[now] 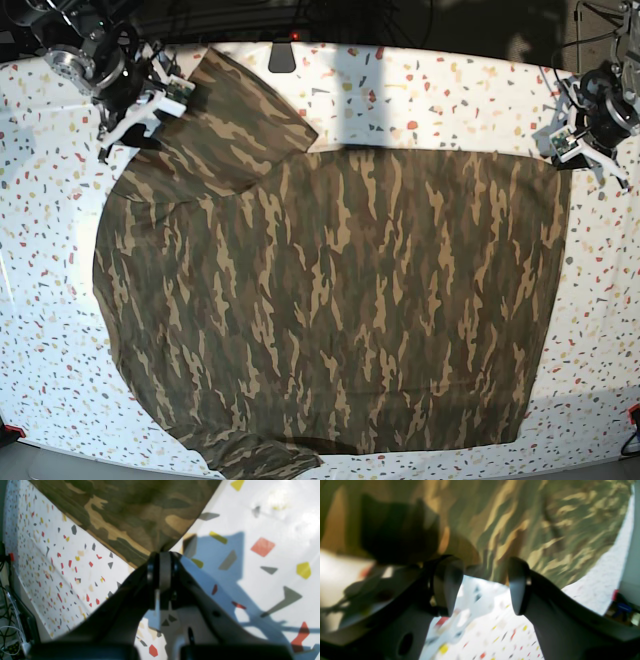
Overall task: Fold the T-shirt properly
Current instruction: 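Move both grippers down to the shirt's shoulder corners and grasp them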
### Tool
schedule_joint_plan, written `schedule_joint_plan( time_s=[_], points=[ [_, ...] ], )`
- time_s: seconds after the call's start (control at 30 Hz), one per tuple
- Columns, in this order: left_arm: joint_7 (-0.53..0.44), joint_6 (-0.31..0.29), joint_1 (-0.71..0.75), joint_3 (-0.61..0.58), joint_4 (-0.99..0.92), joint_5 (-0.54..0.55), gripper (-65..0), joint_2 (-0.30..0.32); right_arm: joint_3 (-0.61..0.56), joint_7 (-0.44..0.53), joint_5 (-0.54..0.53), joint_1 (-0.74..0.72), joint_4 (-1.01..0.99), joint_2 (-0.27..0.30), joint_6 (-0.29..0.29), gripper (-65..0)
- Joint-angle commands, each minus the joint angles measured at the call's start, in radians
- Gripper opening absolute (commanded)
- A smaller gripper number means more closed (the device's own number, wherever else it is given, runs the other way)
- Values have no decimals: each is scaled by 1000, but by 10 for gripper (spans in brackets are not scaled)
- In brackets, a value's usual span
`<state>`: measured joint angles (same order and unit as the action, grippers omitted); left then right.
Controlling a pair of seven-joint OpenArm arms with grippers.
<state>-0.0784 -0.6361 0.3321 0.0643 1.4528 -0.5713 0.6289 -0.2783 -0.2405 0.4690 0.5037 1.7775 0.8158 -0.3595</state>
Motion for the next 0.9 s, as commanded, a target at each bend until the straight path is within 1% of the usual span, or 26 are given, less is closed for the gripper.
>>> schedule_joint_plan(
  time_s=[0.0,0.13,0.23,0.3,0.33,0.37,0.43,0.53,0.57,0.6,0.67,0.73,0.87],
  points=[
    [3,-7,0,4,6,0,-650,18,-10,-15,4,-13,-11,-1,0,-316],
    [3,-4,0,4,6,0,-650,17,-45,-14,3,-71,-66,-43,-1,-316],
    [3,-4,0,4,6,0,-650,17,-59,-14,3,-92,-76,-46,-3,-316],
    [4,-4,0,4,6,0,-650,17,-59,-15,3,-93,-76,-46,-18,-317],
    [4,-4,0,4,6,0,-650,18,-59,-15,3,-93,-76,-46,-34,-332],
    [4,-4,0,4,6,0,-650,18,-59,-16,3,-93,-76,-46,-63,-362],
    [4,-4,0,4,6,0,-650,17,-59,-39,3,-93,-76,-48,-105,-440],
    [4,-4,0,4,6,0,-650,17,-59,-108,2,-93,-75,-57,-106,-575],
    [4,-4,1,4,6,0,-650,17,-59,-113,-2,-93,-75,-57,-105,-624],
    [4,-4,1,4,6,0,-650,17,-59,-113,-7,-93,-75,-57,-105,-650],
    [5,-4,1,4,6,5,-650,17,-59,-113,-32,-93,-69,-57,-92,-650],
    [29,-4,1,4,6,46,-650,17,-58,-112,-84,-93,-54,-54,-69,-650],
    [104,-4,2,7,7,210,-650,19,-36,-113,-168,-85,-11,-40,-55,-650]
  ],
)
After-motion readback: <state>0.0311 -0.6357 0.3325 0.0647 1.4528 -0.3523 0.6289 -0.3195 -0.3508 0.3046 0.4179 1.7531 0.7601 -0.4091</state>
